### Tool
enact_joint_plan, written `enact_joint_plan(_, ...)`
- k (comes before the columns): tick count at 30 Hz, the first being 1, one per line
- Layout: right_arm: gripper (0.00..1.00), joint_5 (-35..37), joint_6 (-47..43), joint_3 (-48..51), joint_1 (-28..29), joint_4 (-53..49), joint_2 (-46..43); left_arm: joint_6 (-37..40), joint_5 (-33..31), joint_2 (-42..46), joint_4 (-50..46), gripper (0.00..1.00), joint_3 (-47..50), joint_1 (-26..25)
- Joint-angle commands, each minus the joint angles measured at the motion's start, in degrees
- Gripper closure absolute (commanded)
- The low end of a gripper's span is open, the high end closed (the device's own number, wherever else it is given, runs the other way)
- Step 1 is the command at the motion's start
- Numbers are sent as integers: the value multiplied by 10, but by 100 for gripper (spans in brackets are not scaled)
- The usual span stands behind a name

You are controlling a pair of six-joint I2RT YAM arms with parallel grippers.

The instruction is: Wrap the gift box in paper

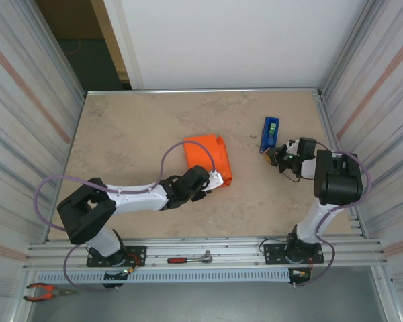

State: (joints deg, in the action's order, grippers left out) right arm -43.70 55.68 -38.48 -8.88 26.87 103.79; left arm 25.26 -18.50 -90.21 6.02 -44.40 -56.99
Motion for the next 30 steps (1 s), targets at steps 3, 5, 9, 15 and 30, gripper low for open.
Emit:
enact_joint_plan(3,100,-7,9,12,2,-12,-48,-15,22,-19,-42,51,6,0)
enact_joint_plan(5,100,-11,1,16,6,-26,-78,-16,22,-20,-43,51,6,0)
enact_joint_plan(9,100,-3,-36,34,34,-85,-158,-15,22,-19,-42,51,6,0)
enact_joint_plan(15,100,28,-75,107,112,-123,-294,-15,21,-18,-43,51,7,1)
enact_joint_plan(30,100,247,-72,277,396,-54,-539,-17,22,-17,-40,51,9,0)
